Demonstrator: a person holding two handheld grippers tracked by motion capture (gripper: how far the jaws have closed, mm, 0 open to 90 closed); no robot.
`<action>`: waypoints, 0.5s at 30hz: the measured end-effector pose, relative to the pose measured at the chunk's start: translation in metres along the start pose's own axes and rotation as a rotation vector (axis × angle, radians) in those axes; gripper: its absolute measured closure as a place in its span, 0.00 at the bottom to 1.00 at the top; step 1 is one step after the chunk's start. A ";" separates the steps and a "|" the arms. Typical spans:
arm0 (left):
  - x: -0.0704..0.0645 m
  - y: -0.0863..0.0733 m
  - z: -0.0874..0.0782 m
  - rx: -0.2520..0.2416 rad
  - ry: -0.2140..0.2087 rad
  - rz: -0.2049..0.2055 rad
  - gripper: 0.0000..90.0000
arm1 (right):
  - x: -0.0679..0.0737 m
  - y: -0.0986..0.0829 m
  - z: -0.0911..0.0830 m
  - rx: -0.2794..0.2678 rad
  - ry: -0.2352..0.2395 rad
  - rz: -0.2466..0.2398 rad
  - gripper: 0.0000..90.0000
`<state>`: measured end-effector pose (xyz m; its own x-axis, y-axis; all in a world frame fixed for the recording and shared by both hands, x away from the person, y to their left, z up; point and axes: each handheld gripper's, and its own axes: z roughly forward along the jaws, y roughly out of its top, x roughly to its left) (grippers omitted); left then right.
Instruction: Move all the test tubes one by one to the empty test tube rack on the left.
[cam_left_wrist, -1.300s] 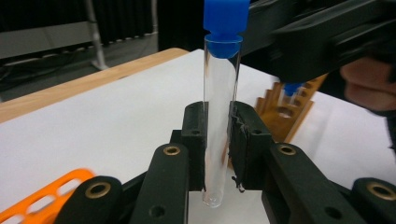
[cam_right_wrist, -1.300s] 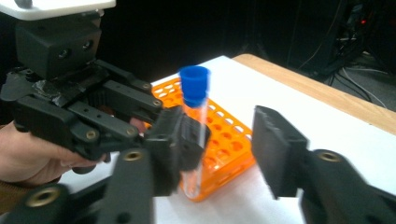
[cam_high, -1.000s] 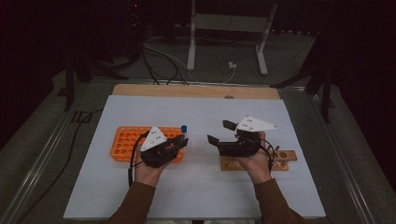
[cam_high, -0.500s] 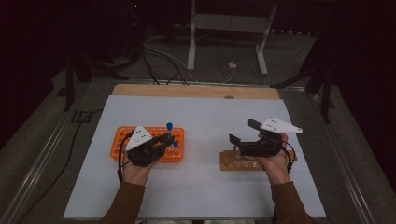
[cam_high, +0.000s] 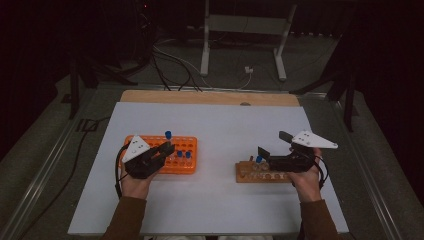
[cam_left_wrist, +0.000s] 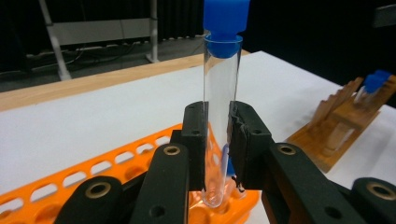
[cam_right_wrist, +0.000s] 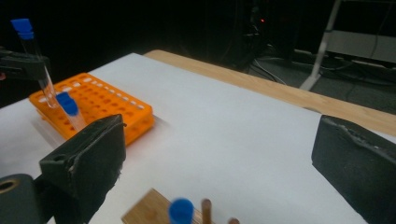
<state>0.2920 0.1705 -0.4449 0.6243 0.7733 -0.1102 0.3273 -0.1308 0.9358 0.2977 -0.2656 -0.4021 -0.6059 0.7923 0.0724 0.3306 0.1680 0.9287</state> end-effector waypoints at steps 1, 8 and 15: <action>0.001 -0.003 0.001 0.000 -0.001 -0.002 0.86 | -0.001 -0.001 -0.001 0.000 -0.002 0.005 0.04; 0.006 -0.015 0.009 0.021 0.008 -0.010 0.87 | -0.009 -0.010 -0.008 -0.005 -0.015 0.023 0.04; 0.004 -0.024 0.018 0.050 0.018 -0.011 0.86 | -0.011 -0.013 -0.010 -0.009 -0.019 0.033 0.04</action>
<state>0.2991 0.1652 -0.4734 0.6076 0.7860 -0.1136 0.3692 -0.1529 0.9167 0.2924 -0.2828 -0.4117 -0.5811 0.8081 0.0965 0.3439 0.1363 0.9290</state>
